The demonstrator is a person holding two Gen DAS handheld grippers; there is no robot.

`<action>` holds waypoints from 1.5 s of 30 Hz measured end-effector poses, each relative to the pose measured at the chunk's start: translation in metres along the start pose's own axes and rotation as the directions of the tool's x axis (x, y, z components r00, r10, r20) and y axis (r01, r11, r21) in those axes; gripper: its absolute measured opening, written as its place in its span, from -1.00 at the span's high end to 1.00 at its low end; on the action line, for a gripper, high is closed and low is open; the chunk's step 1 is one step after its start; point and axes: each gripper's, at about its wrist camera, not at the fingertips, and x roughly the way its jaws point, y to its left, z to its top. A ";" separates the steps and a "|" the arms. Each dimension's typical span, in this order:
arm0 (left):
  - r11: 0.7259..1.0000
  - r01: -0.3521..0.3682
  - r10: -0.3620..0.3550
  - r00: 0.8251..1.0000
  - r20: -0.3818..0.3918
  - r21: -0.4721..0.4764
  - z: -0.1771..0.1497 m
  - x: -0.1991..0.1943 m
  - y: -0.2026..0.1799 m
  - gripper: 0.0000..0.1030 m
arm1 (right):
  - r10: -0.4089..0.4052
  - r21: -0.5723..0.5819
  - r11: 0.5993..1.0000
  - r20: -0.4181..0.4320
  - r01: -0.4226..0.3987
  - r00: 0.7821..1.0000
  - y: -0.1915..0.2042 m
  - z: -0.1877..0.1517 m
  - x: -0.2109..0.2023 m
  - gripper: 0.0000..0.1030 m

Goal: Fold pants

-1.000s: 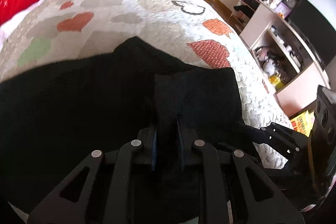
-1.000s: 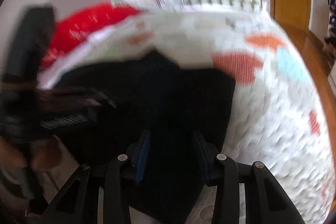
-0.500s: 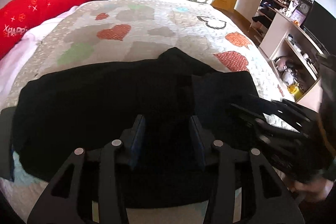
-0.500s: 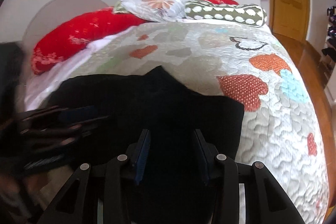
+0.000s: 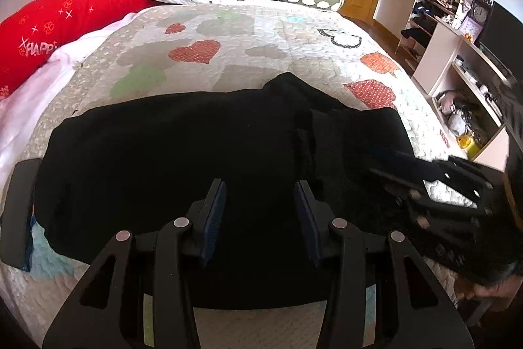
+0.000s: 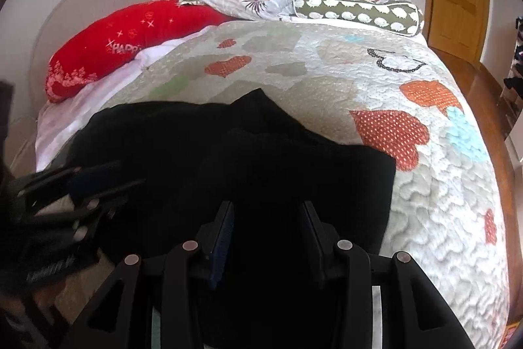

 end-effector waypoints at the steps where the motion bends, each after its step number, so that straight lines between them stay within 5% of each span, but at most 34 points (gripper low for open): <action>1: 1.000 0.000 0.000 1.000 -0.001 -0.003 -0.001 0.000 0.000 0.16 | 0.002 -0.006 1.000 0.003 -0.002 1.000 0.001 -0.004 -0.004 0.22; 20: 1.000 0.012 -0.012 1.000 -0.019 0.003 0.021 0.031 -0.029 0.16 | 0.055 0.065 0.996 0.004 -0.055 0.998 -0.009 -0.043 -0.024 0.19; 26: 0.998 -0.067 0.067 0.997 -0.042 0.017 0.023 0.057 -0.029 0.13 | 0.077 0.059 0.995 -0.015 -0.076 0.997 -0.011 -0.050 -0.018 0.18; 34: 0.998 -0.059 0.059 0.998 -0.027 -0.005 0.019 0.046 -0.018 0.06 | 0.074 0.031 0.997 0.006 -0.074 0.997 -0.010 -0.034 -0.023 0.18; 45: 0.988 -0.150 0.150 0.988 0.016 -0.043 0.008 0.011 0.018 0.06 | 0.011 -0.021 1.000 -0.015 -0.011 1.000 0.015 -0.019 0.009 0.18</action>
